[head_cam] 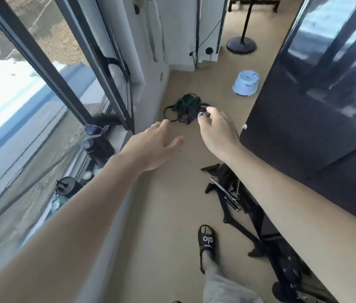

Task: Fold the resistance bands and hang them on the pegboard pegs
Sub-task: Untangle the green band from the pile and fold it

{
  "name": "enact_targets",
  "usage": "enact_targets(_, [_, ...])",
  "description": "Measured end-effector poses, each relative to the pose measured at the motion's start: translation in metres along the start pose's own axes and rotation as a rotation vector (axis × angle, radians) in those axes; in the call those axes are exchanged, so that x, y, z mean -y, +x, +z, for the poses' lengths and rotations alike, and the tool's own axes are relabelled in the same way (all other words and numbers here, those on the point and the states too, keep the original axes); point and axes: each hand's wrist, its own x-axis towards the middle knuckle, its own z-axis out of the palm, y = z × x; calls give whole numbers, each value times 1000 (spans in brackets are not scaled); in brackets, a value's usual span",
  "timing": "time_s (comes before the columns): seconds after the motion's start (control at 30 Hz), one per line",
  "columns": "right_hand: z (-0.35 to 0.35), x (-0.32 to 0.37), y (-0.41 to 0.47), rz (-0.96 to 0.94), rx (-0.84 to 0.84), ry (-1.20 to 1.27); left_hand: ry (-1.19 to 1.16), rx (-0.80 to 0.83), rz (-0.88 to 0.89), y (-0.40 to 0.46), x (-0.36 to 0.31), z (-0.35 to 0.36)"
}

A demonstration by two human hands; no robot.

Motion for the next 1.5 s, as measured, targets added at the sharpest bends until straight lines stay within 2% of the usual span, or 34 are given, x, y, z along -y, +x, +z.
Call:
enact_targets(0.37, [-24, -3, 244, 40, 21, -34, -30, 24, -36, 236, -4, -54])
enact_targets(0.5, [-18, 9, 329, 37, 21, -35, -43, 29, -50, 319, 14, -69])
enact_targets(0.73, [1, 21, 492, 113, -43, -21, -56, 43, 32, 508, 64, -79])
enact_targets(1.0, [3, 39, 655, 261, -46, -9, -55, 162, 82, 700, 97, -105])
enact_targets(1.27, [-35, 29, 786, 264, -64, 1, -14, 204, 158, 847, 76, -121])
enact_targets(1.5, [-88, -32, 932, 277, -72, 12, -46, 203, 117, 998, 13, -112])
